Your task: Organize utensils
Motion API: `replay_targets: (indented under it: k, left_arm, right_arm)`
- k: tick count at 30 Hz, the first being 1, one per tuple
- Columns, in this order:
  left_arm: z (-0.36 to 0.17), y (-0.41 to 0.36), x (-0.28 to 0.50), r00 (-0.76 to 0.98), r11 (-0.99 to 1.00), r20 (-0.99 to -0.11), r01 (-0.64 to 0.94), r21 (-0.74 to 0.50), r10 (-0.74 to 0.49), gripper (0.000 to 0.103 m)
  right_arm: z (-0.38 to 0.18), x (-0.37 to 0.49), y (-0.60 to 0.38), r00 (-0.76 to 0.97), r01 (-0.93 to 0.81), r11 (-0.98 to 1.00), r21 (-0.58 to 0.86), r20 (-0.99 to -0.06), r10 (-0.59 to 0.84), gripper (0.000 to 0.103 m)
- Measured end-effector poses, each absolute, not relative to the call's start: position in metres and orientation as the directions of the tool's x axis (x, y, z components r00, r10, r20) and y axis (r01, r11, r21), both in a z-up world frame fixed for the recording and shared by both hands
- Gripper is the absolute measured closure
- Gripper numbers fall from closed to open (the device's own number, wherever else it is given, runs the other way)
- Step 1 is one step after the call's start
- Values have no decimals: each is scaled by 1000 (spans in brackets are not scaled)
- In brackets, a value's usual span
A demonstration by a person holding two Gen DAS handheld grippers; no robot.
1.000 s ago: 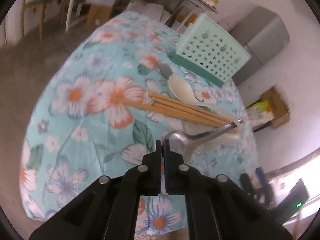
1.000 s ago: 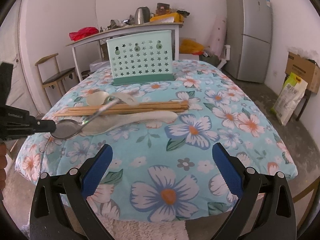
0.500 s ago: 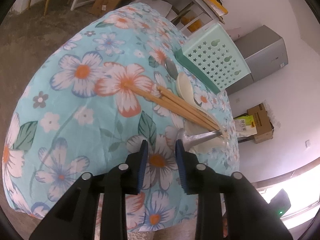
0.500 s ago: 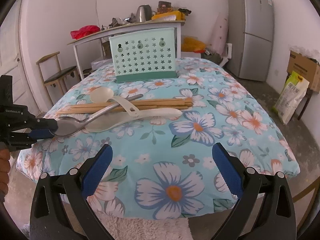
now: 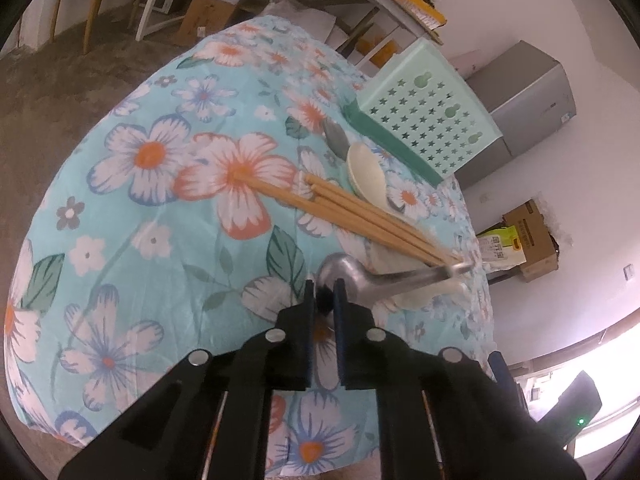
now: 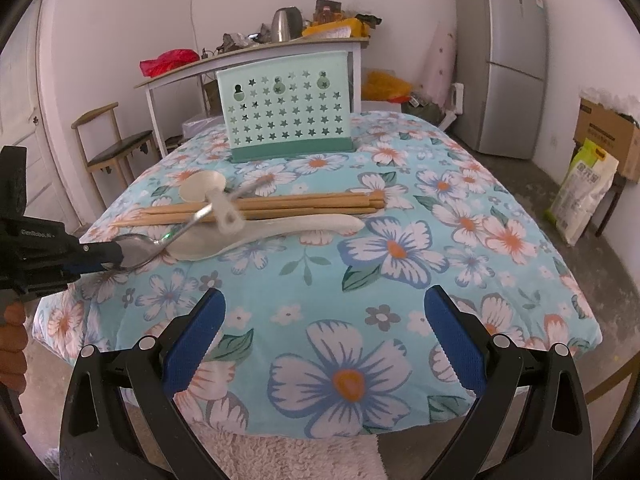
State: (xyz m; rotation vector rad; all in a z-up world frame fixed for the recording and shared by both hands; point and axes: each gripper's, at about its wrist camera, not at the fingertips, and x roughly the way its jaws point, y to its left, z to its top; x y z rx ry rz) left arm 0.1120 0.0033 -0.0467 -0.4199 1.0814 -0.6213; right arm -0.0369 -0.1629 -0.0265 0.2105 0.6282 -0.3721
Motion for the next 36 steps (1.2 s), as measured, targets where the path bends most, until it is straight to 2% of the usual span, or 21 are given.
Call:
replay_targets:
  k: [3, 12, 17, 23, 27, 30, 34, 36]
  left_arm:
    - [-38, 6, 110, 333, 741, -662, 290, -606, -671, 101]
    - [-7, 19, 109, 361, 733, -638, 339, -589, -680, 102]
    - [16, 29, 108, 457, 819, -681, 361, -445, -572, 102]
    - [40, 38, 107, 574, 879, -673, 387, -278, -466, 102]
    - [55, 46, 108, 639, 899, -639, 374, -227, -427, 102]
    - [61, 56, 112, 670, 905, -611, 351, -239, -421, 102]
    - [61, 71, 123, 699, 908, -580, 303, -290, -419, 102]
    - [59, 78, 127, 709, 905, -566, 282, -319, -421, 102]
  right_arm:
    - [-25, -38, -164, 743, 407, 910, 73, -606, -284, 8]
    - [-17, -44, -168, 741, 421, 907, -4, -576, -346, 8]
    - [-10, -38, -169, 742, 397, 916, -56, -568, -356, 8]
    - [5, -26, -154, 787, 321, 942, -96, -526, -322, 9]
    - [17, -12, -139, 827, 210, 973, -92, -514, -227, 12]
    - [31, 10, -135, 849, 91, 995, -42, -520, -100, 16]
    - [49, 64, -149, 816, -50, 992, 117, -568, 108, 21]
    - [46, 103, -163, 755, -92, 966, 243, -615, 227, 25]
